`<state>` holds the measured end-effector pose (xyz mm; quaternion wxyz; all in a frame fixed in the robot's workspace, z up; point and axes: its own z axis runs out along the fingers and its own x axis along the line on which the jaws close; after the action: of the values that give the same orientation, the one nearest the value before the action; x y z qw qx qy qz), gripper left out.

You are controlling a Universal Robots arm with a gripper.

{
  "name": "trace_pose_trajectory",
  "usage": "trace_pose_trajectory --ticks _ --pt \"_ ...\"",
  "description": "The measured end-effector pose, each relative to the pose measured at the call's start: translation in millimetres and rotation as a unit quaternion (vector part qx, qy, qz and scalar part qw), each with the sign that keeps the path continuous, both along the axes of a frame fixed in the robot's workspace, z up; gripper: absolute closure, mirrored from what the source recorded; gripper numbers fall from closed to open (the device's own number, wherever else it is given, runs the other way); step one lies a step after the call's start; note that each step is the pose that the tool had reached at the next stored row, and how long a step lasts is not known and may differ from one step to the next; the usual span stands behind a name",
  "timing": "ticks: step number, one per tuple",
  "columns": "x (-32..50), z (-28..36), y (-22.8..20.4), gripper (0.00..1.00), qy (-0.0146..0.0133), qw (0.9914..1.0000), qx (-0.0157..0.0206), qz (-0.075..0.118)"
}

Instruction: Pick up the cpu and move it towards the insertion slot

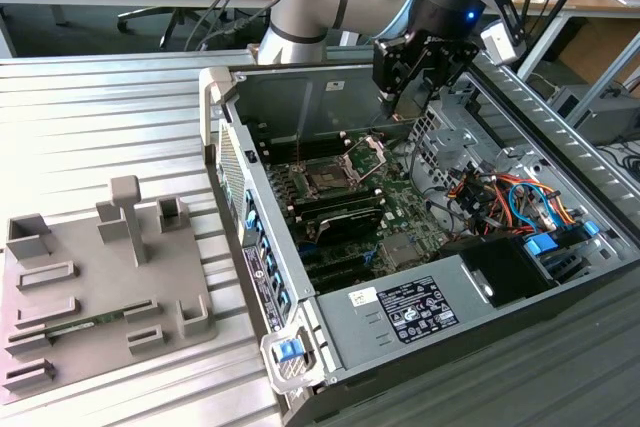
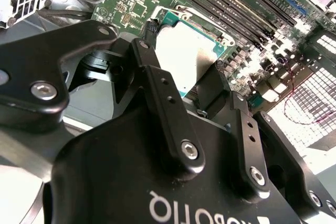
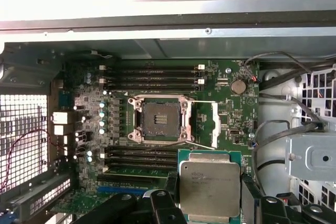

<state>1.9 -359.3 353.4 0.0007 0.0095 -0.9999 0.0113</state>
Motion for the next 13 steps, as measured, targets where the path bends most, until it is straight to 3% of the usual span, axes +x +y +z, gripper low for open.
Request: trace_pose_trajectory --ticks 13 --pt "0.0 -5.2 4.1 0.45 0.0 1.0 0.0 0.0"
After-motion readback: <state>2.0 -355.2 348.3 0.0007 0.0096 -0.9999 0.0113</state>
